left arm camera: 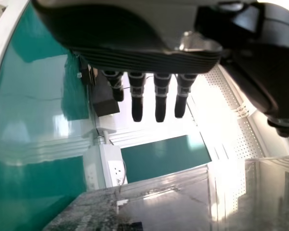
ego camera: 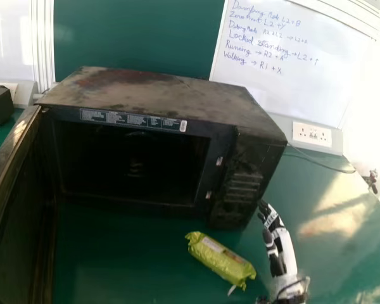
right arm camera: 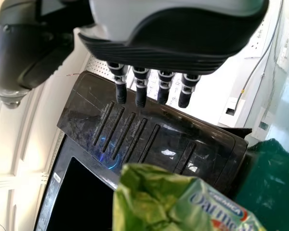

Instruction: Put biscuit inside oven

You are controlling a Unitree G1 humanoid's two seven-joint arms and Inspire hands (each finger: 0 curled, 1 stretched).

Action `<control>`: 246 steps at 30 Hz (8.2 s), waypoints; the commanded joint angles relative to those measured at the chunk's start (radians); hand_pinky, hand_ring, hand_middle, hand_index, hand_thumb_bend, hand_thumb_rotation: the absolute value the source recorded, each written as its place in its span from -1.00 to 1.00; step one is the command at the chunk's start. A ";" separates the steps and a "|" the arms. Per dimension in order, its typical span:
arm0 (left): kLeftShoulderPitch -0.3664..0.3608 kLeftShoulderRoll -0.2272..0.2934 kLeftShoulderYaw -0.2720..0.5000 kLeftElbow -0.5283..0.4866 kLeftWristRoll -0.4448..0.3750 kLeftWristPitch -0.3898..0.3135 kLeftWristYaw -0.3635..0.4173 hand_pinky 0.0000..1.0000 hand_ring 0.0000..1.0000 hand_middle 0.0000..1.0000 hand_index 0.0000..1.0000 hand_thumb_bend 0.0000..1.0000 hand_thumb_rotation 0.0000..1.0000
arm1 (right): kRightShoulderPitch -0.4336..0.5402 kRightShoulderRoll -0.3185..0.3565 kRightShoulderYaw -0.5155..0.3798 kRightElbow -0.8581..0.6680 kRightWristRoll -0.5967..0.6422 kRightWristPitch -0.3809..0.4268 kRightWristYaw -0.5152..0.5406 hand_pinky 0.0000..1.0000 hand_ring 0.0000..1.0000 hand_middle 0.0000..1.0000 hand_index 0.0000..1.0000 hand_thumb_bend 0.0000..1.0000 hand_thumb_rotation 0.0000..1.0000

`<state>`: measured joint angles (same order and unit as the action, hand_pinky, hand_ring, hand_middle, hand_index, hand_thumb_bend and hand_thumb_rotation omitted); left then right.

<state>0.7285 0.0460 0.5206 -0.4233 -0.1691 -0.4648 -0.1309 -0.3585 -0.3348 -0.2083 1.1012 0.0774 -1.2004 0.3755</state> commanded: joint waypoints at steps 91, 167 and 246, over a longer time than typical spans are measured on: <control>0.094 -0.050 -0.017 -0.155 0.043 0.122 0.027 0.22 0.58 0.67 0.58 1.00 0.54 | 0.386 -0.343 0.216 -1.563 -0.989 1.050 0.050 1.00 1.00 1.00 1.00 0.92 1.00; 0.151 -0.163 -0.063 -0.431 0.335 0.488 0.200 0.46 0.70 0.77 0.63 0.62 0.26 | 0.418 -0.352 0.358 -1.352 -1.022 1.056 -0.149 0.12 0.50 0.75 0.53 0.94 -0.76; 0.232 -0.190 -0.116 -0.538 0.311 0.565 0.307 0.37 0.65 0.74 0.61 0.32 0.00 | 0.400 -0.382 0.360 -1.282 -0.895 1.009 -0.285 -0.98 -0.91 -0.84 -0.78 0.09 -1.00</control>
<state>0.9348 -0.0746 0.4107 -0.9569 0.1369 0.1078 0.1676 0.0272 -0.7124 0.1646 -0.1551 -0.8385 -0.1833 0.0779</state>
